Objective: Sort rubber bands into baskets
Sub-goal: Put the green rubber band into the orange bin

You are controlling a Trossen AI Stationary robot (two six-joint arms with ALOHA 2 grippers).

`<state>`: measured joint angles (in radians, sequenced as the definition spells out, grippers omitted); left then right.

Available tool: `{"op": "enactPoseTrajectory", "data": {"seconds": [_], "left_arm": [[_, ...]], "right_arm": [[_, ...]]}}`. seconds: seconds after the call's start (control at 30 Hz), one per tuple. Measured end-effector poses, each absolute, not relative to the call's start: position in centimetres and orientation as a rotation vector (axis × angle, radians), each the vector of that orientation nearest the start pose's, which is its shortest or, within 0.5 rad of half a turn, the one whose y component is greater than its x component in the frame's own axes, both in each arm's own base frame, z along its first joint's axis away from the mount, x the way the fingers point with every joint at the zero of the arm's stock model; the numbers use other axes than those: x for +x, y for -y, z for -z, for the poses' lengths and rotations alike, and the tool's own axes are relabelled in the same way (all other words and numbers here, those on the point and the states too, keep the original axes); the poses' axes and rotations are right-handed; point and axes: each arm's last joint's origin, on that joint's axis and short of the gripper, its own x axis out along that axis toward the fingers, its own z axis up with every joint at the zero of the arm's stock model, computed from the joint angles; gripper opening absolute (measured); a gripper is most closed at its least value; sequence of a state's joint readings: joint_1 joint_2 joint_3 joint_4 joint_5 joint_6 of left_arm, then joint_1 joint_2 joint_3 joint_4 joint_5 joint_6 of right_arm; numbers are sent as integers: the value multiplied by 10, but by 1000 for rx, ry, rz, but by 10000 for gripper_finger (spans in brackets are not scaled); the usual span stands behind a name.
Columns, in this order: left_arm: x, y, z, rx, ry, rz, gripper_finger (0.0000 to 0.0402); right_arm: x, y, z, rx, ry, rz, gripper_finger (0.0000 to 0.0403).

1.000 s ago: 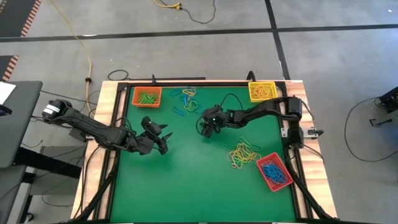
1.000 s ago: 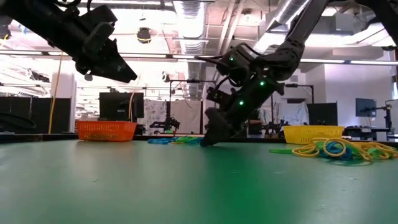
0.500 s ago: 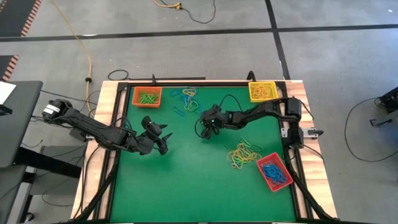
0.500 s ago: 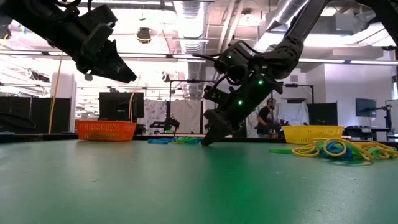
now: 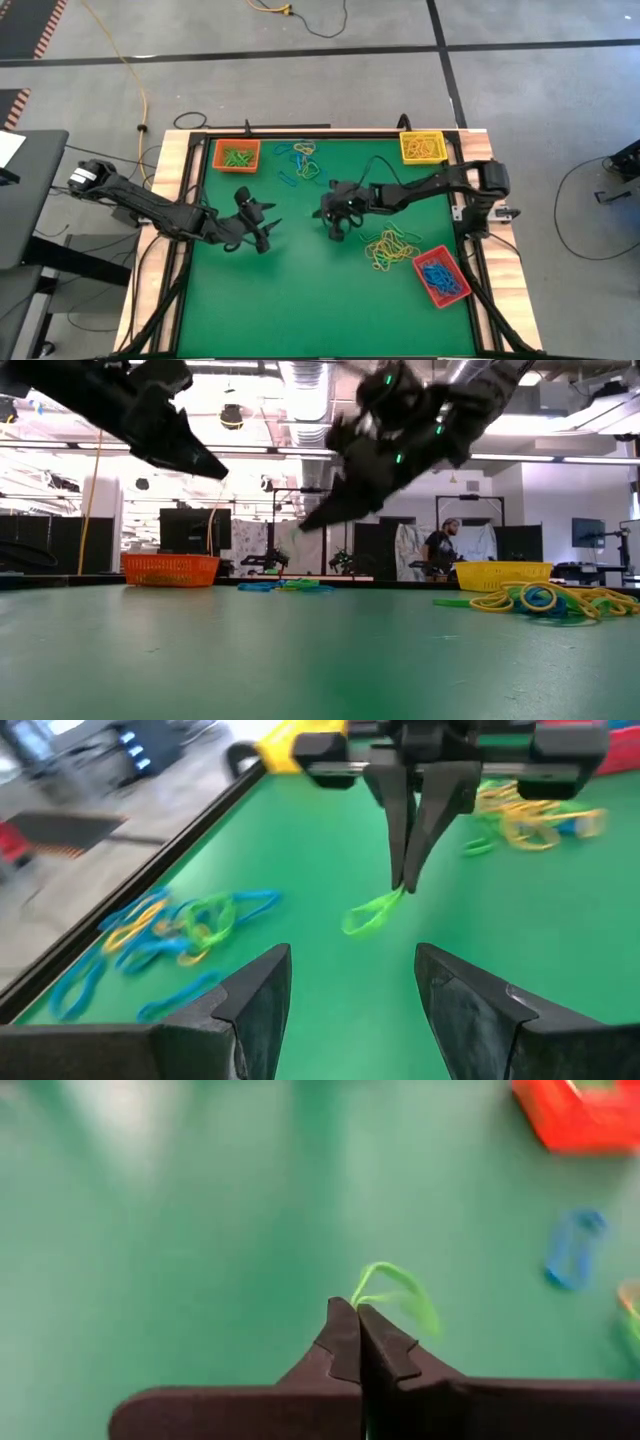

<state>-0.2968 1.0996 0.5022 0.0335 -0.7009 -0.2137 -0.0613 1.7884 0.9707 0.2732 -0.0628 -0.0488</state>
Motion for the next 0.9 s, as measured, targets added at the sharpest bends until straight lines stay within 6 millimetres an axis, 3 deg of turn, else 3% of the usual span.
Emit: {"op": "enactPoseTrajectory", "data": {"seconds": [0.2, 0.47, 0.9], "left_arm": [[215, 46, -211, 91, -391, -314, 203], [224, 44, -215, 28, -328, -156, 204], [257, 45, -180, -33, -371, 34, 226]], "right_arm": [[367, -2, -194, -55, -475, -147, 14], [367, -19, -201, -123, -421, -207, 14], [367, -26, -204, -143, -385, -250, 14]]}}
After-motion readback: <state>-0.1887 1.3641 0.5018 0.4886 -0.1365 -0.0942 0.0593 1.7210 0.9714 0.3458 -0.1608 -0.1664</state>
